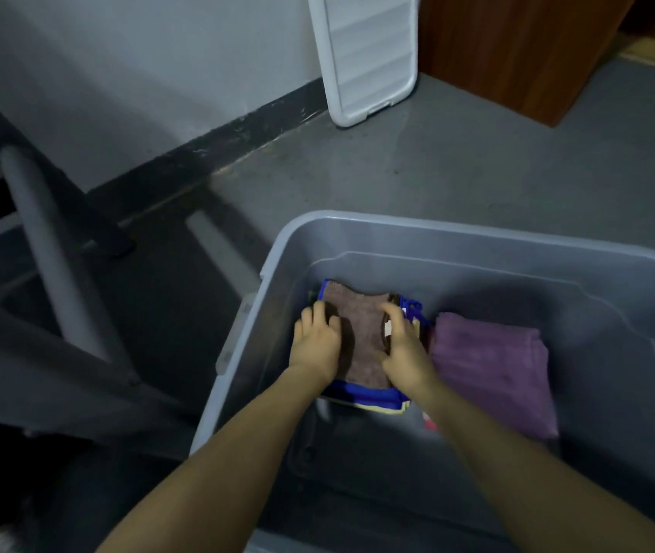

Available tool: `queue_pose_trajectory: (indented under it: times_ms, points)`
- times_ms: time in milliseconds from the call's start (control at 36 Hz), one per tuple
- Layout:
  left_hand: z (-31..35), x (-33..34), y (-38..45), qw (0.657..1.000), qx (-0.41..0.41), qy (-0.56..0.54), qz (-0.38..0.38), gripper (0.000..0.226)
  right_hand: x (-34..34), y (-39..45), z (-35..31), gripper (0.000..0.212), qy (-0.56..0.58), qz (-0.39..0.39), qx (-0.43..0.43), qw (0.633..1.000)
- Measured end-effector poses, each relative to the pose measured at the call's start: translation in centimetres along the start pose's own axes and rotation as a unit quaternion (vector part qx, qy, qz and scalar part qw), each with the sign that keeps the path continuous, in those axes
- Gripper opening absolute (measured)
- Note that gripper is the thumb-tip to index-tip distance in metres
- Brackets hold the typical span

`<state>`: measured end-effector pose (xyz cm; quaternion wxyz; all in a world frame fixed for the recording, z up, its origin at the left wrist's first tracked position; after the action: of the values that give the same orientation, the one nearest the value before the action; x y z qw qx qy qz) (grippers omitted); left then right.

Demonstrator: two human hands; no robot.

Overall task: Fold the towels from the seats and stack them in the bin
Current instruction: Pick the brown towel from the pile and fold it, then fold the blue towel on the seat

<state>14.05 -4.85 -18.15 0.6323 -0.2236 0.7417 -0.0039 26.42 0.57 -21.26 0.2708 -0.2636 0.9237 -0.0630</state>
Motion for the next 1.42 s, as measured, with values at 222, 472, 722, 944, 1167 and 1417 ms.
queue_pose_trajectory:
  times_ms: [222,472,722,944,1167,1417]
  points:
    - [0.6,1.1,-0.5,0.994,0.013,-0.086,-0.064,0.052,-0.1,-0.2,0.5,0.058,-0.206,-0.018,-0.001,0.978]
    - [0.7,-0.2,-1.9,0.985,0.010,-0.137,-0.105,0.053,-1.2,-0.9,-0.7,0.050,-0.297,0.006,-0.012,0.955]
    - [-1.1,-7.5,-3.9,0.980,0.000,-0.201,-0.010,0.036,-3.8,-2.0,-5.1,0.029,-0.093,0.044,-0.022,0.994]
    - [-3.6,-16.1,-7.7,0.967,0.018,-0.234,0.100,0.032,-7.7,-5.5,-13.9,0.020,-0.003,0.093,-0.108,0.990]
    - [-9.4,-27.9,-13.9,0.931,0.016,-0.257,0.259,0.028,-10.7,-9.1,-25.5,0.015,0.070,0.129,-0.198,0.969]
    - [-20.6,-34.1,-22.8,0.891,-0.048,-0.255,0.372,0.025,-6.3,-14.8,-41.0,0.014,0.102,0.064,-0.323,0.939]
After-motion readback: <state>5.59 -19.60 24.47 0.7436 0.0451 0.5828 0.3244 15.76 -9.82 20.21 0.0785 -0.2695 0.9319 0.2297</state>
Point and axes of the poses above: each hand's wrist, its own y-axis towards the middle knuckle, its own x-axis out of the palm, z = x × y, the point moved 6 cm from there along y, towards the middle knuckle, and after that the axes turned 13 degrees about y, right-handed, at the moved point
